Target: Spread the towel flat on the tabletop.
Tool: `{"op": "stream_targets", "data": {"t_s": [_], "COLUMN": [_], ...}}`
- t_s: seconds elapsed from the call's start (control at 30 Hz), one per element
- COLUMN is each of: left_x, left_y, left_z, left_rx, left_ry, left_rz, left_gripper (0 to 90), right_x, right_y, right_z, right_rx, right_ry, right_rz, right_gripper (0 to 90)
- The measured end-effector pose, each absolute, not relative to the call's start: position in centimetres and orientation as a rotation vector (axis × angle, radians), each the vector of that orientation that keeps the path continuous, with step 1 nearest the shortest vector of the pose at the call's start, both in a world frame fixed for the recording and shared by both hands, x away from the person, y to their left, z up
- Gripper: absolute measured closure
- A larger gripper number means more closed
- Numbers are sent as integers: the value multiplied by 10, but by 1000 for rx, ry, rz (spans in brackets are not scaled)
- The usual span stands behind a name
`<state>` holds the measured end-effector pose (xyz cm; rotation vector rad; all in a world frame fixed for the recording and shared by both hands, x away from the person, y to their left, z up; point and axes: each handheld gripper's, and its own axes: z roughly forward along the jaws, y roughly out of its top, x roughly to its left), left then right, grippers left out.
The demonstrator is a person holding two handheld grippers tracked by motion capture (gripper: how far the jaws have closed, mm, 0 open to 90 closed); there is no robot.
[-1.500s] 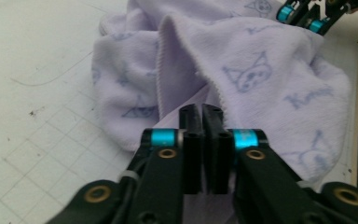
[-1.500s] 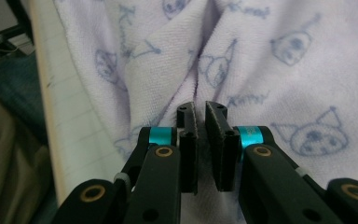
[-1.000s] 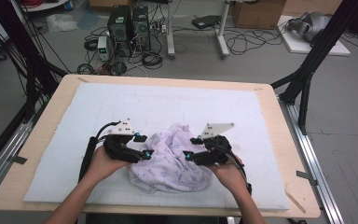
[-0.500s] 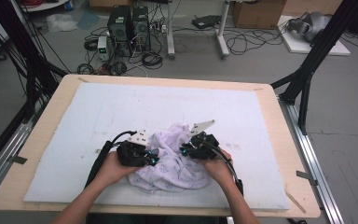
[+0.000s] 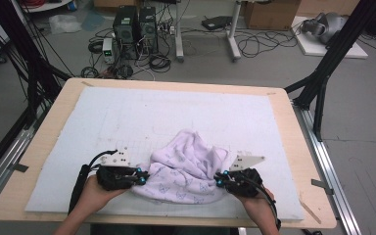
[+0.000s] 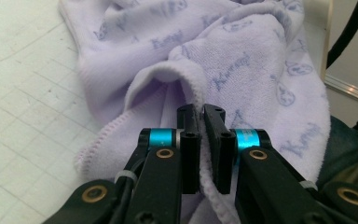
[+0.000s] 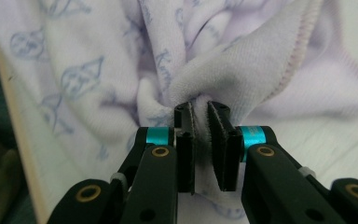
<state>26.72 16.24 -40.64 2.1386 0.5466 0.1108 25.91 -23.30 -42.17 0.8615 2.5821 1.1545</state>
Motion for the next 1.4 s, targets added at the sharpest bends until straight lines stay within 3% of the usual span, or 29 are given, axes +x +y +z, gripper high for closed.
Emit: {"op": "stream_targets", "data": {"t_s": [0.1,0.2,0.33,0.4,0.53,0.63,0.67,0.7,0.73,0.77,0.83,0.9,1.0,1.07,1.2,1.4], "left_x": [267,274,290,300,320,336,340,346,350,353,358,359,357,356,353,348], "left_y": [163,163,158,152,134,119,115,111,108,104,99,95,93,92,101,142], "left_z": [-404,-396,-383,-377,-372,-385,-392,-399,-405,-411,-421,-426,-428,-426,-416,-382], "left_rx": [2137,2120,2081,2075,2088,2154,2186,2215,2233,2254,2300,2321,2346,2364,2317,2124], "left_ry": [537,552,584,586,578,602,616,635,660,684,711,715,673,651,668,761], "left_rz": [110,122,155,174,193,193,201,188,178,189,202,195,150,160,219,365], "left_gripper": [810,672,555,527,508,517,528,528,528,526,520,545,749,810,834,840], "right_x": [251,248,253,262,281,293,299,299,301,299,297,289,276,268,260,282], "right_y": [-242,-248,-247,-246,-234,-223,-223,-223,-224,-229,-233,-241,-261,-275,-289,-275], "right_z": [-425,-414,-392,-384,-382,-391,-401,-401,-405,-412,-414,-416,-416,-415,-408,-385], "right_rx": [901,884,884,892,902,871,885,885,905,897,889,891,918,952,981,935], "right_ry": [2586,2567,2488,2453,2444,2473,2492,2492,2505,2531,2548,2556,2547,2533,2500,2469], "right_rz": [1192,1222,1263,1291,1293,1201,1150,1150,1131,1093,1085,1079,1070,1079,1106,1167], "right_gripper": [798,731,533,438,392,409,478,478,570,745,793,805,812,819,823,825]}}
